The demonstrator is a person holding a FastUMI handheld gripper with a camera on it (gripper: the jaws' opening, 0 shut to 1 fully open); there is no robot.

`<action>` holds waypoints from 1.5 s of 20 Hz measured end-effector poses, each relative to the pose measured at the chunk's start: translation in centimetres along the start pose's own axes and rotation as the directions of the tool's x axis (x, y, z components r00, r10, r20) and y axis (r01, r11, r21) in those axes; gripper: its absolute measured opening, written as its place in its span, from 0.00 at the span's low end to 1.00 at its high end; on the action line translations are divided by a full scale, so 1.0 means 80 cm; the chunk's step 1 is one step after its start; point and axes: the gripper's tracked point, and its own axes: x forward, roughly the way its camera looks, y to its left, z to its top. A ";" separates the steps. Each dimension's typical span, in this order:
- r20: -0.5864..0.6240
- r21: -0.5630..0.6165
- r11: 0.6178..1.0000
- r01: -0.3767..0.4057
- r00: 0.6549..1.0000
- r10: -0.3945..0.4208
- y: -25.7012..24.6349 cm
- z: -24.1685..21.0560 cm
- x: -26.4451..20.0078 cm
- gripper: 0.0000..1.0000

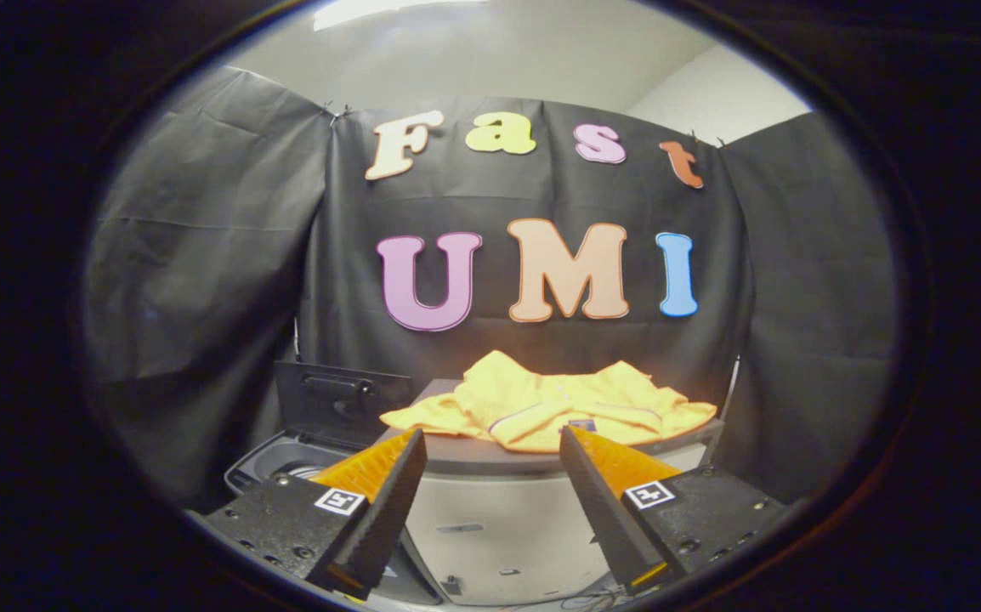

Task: Put the clothes into the washing machine and then close the washing machine lid.

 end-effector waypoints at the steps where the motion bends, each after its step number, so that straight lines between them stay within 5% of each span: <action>1: -0.017 -0.001 1.000 0.001 1.000 -0.001 -0.004 0.005 0.019 0.96; 4: -0.100 -0.089 0.996 0.018 0.995 -0.026 -0.027 0.008 0.081 0.98; 9: -0.161 -0.033 0.997 0.074 0.984 -0.079 -0.045 0.034 0.183 0.97; 15: -0.397 -0.070 0.994 0.089 0.911 -0.109 -0.073 -0.037 0.265 0.98; 20: -0.491 0.063 0.991 0.119 0.868 -0.073 -0.085 -0.074 0.292 0.99; 22: -0.616 0.110 0.980 0.164 0.786 -0.063 -0.089 -0.103 0.281 0.98; 23: -0.559 0.103 0.983 0.152 0.826 -0.070 -0.093 -0.089 0.289 0.99; 25: -0.601 0.063 0.986 0.155 0.794 -0.086 -0.089 -0.101 0.285 0.99; 28: -0.598 0.010 0.987 0.159 0.792 -0.121 -0.087 -0.099 0.285 0.96; 30: -0.597 0.020 0.984 0.178 0.791 -0.131 -0.078 -0.100 0.283 0.86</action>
